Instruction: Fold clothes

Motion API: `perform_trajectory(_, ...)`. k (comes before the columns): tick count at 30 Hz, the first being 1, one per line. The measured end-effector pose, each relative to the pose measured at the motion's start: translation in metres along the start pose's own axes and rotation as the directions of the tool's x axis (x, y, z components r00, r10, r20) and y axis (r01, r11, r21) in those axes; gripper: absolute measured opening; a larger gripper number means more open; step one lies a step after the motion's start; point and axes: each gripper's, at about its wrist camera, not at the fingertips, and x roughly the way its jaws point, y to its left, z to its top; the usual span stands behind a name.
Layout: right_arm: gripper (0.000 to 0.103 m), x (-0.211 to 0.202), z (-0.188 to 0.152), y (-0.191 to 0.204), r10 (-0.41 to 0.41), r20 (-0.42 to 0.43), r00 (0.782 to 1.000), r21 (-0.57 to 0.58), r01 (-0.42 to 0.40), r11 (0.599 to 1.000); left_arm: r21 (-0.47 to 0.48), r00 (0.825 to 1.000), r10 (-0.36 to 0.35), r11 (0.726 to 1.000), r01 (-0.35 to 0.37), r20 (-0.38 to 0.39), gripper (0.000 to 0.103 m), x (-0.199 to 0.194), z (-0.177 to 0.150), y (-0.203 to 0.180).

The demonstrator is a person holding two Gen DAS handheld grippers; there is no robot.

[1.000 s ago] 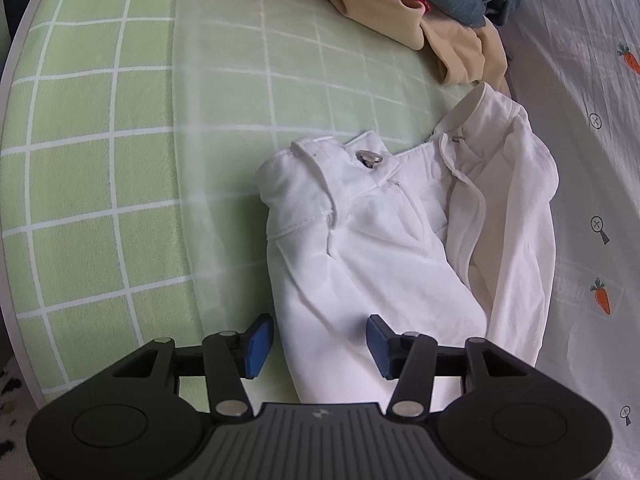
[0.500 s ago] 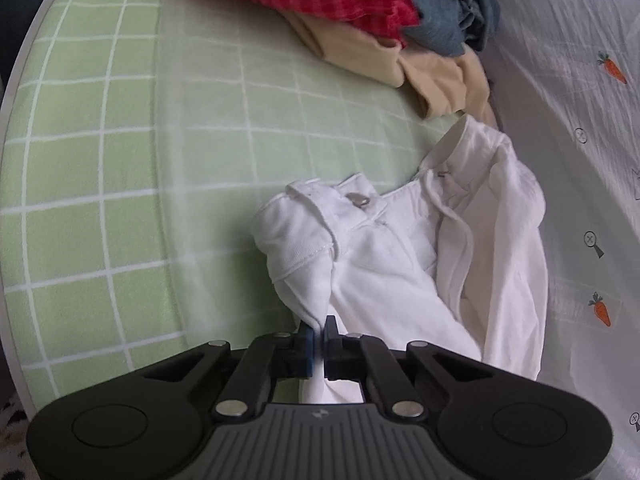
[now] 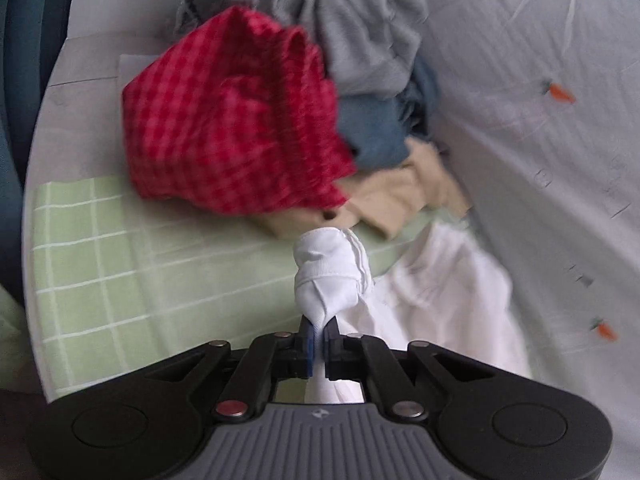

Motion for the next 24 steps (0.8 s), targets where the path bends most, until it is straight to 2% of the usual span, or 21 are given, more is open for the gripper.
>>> perform_trajectory(2, 0.01, 0.01, -0.011, -0.01, -0.02, -0.067, 0.998, 0.033, 0.022, 0.999, 0.051, 0.995, 0.088, 0.995, -0.086, -0.043, 0.011, 0.008, -0.016, 0.007)
perform_trajectory(3, 0.015, 0.011, -0.013, -0.014, -0.017, -0.073, 0.997, 0.055, 0.021, 0.998, 0.068, 0.994, 0.102, 0.993, -0.099, -0.048, 0.018, 0.008, -0.023, 0.011)
perform_trajectory(5, 0.022, 0.009, -0.014, -0.02, -0.003, -0.065, 0.998, 0.091, 0.009, 0.996, 0.076, 0.995, 0.085, 0.994, -0.081, -0.052, 0.028, 0.004, -0.036, 0.016)
perform_trajectory(7, 0.047, 0.006, -0.013, -0.026, 0.016, -0.045, 0.999, 0.121, -0.01, 0.993, 0.095, 0.996, 0.074, 0.993, -0.068, -0.056, 0.033, -0.001, -0.048, 0.014)
perform_trajectory(11, 0.054, 0.01, -0.01, -0.041, 0.035, -0.046, 0.998, 0.194, -0.026, 0.981, 0.227, 0.997, 0.075, 0.972, -0.066, -0.032, 0.045, -0.012, -0.072, -0.016)
perform_trajectory(13, 0.056, 0.014, -0.01, -0.051, 0.051, -0.049, 0.997, 0.244, -0.038, 0.969, 0.28, 0.998, 0.05, 0.959, -0.038, -0.036, 0.045, -0.017, -0.086, -0.029)
perform_trajectory(17, 0.062, 0.016, -0.01, -0.076, 0.099, -0.009, 0.995, 0.343, -0.089, 0.935, 0.34, 0.996, -0.009, 0.94, 0.039, -0.09, 0.046, -0.022, -0.123, -0.052)
perform_trajectory(21, 0.075, 0.014, -0.005, -0.113, 0.123, 0.064, 0.99, 0.465, -0.138, 0.874, 0.417, 0.987, -0.025, 0.905, 0.089, -0.159, 0.047, -0.023, -0.166, -0.074)
perform_trajectory(24, 0.078, 0.013, 0.0, -0.139, 0.105, 0.092, 0.99, 0.562, -0.139, 0.815, 0.467, 0.976, -0.03, 0.874, 0.131, -0.216, 0.047, -0.025, -0.199, -0.09)
